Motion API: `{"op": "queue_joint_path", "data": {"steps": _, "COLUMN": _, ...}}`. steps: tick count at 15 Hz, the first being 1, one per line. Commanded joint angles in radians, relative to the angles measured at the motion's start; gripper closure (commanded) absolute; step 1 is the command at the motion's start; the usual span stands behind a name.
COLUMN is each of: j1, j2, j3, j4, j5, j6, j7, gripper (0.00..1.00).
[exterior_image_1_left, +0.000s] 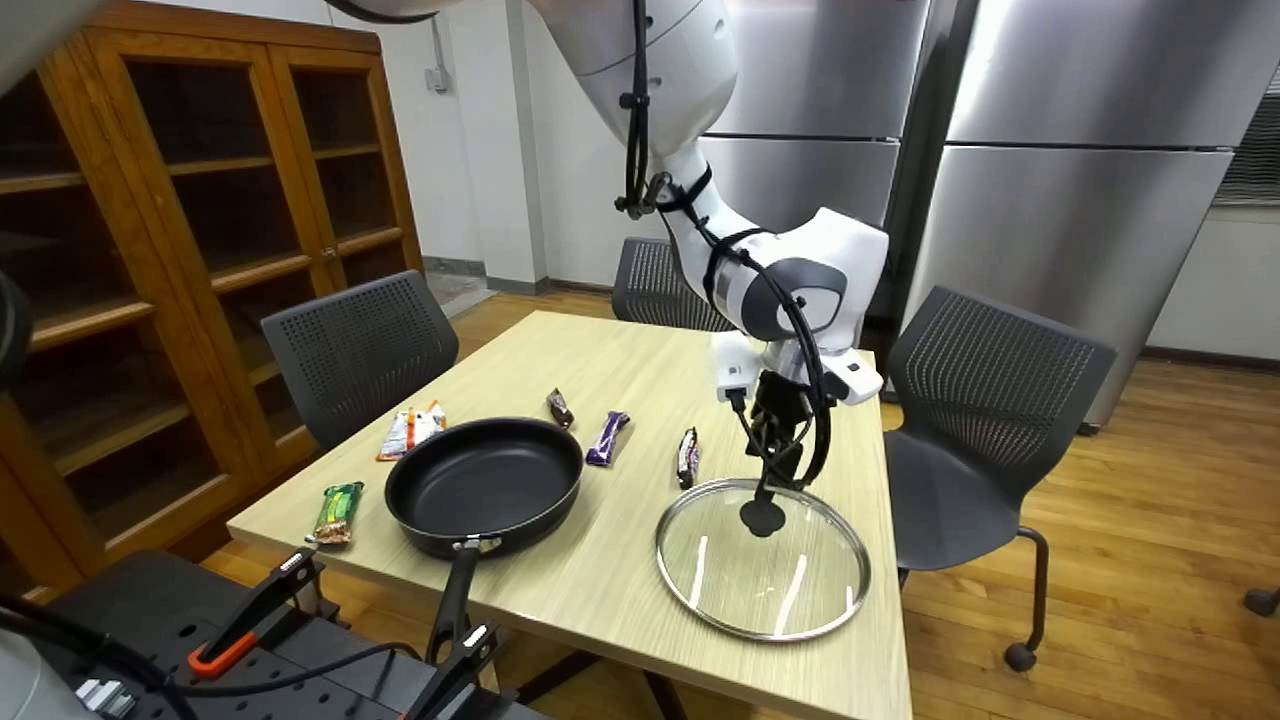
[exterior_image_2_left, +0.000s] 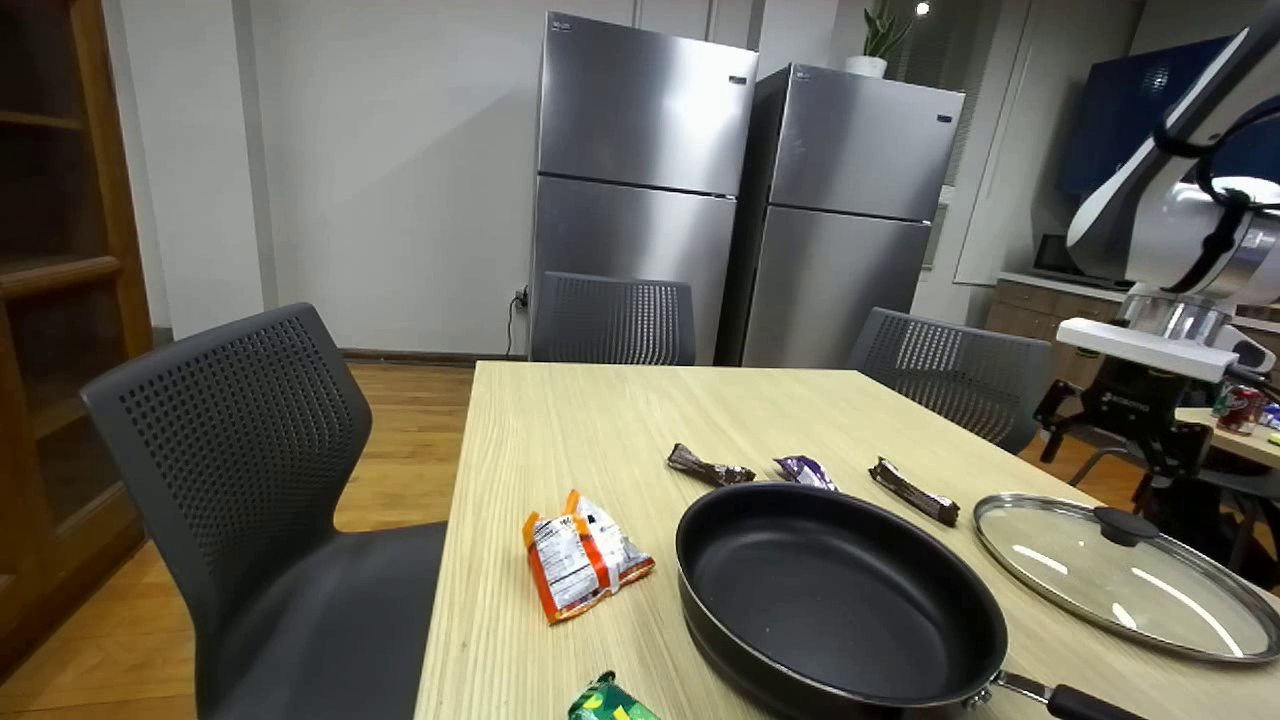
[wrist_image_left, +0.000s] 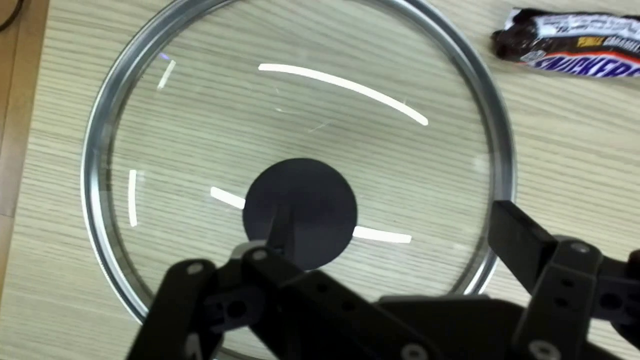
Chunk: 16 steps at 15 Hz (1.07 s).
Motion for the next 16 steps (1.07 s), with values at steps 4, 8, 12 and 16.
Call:
{"op": "queue_joint_path", "data": {"steps": 4, "j1": 0.032, "j2": -0.078, "j3": 0.059, "j4": 0.0, "j5": -0.049, "j6": -0.07, "j7": -0.153, "gripper": 0.0}}
{"op": "queue_joint_path", "data": {"steps": 8, "j1": 0.087, "j2": -0.065, "j3": 0.056, "j4": 0.042, "j5": -0.133, "j6": -0.119, "j7": -0.19, "gripper": 0.0}}
{"op": "queue_joint_path", "data": {"steps": 12, "j1": 0.148, "j2": -0.051, "j3": 0.048, "j4": 0.068, "j5": -0.232, "j6": -0.141, "j7": -0.217, "gripper": 0.0}}
{"op": "queue_joint_path", "data": {"steps": 16, "j1": 0.16, "j2": -0.056, "j3": 0.056, "j4": 0.041, "j5": -0.237, "j6": -0.103, "j7": -0.201, "gripper": 0.0}}
